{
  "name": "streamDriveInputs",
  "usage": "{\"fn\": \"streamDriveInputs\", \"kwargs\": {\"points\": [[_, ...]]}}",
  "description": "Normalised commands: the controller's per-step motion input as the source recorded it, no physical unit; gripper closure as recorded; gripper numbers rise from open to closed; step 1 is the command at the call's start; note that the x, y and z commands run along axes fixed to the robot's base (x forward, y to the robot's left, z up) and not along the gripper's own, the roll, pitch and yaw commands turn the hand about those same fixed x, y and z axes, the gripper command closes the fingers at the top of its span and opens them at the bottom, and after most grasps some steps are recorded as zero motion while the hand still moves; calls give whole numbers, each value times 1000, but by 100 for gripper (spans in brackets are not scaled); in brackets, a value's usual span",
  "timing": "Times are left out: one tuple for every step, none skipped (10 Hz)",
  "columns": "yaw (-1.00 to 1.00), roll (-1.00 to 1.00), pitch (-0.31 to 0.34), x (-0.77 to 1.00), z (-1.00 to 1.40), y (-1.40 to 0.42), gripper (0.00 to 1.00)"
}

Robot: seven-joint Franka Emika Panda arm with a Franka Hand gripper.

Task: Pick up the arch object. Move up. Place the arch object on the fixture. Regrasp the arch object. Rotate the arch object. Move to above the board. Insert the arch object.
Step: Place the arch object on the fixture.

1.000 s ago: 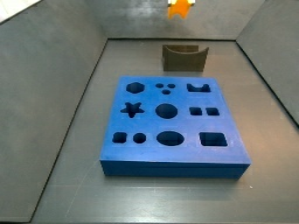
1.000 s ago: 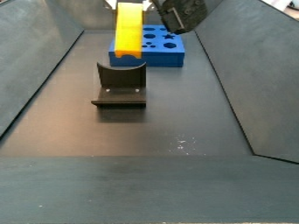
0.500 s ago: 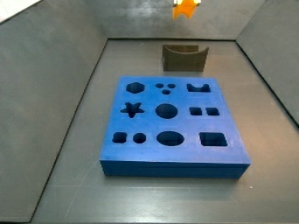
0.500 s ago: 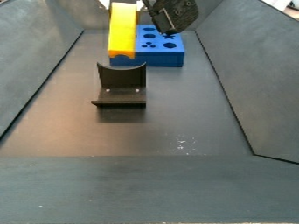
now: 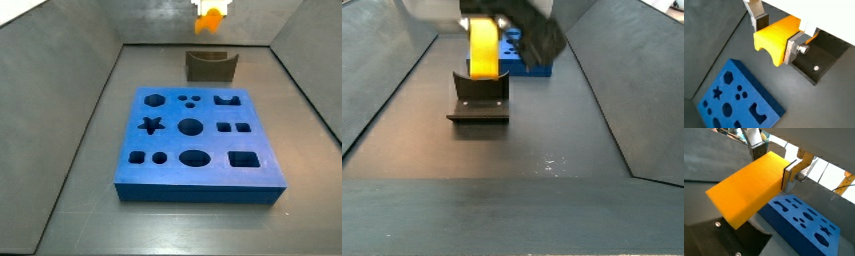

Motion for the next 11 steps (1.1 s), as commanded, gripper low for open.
{"fn": "streamDriveInputs", "kwargs": {"points": [[-164, -638, 204, 221, -1000, 130, 100], [-193, -483, 172, 237, -1000, 131, 100], [-215, -288, 125, 265, -1000, 126, 100], [-218, -216, 79, 287, -1000, 118, 100], [-210, -187, 28, 304, -1000, 121, 100], [-194, -183, 5, 312, -995, 123, 100], [-178, -181, -5, 290, -900, 111, 100], [-148, -178, -23, 259, -711, 82, 100], [-122, -175, -32, 235, -576, 66, 100], [-88, -141, -46, 191, -505, 84, 100], [-75, -144, -45, 158, -504, 86, 100]]}}
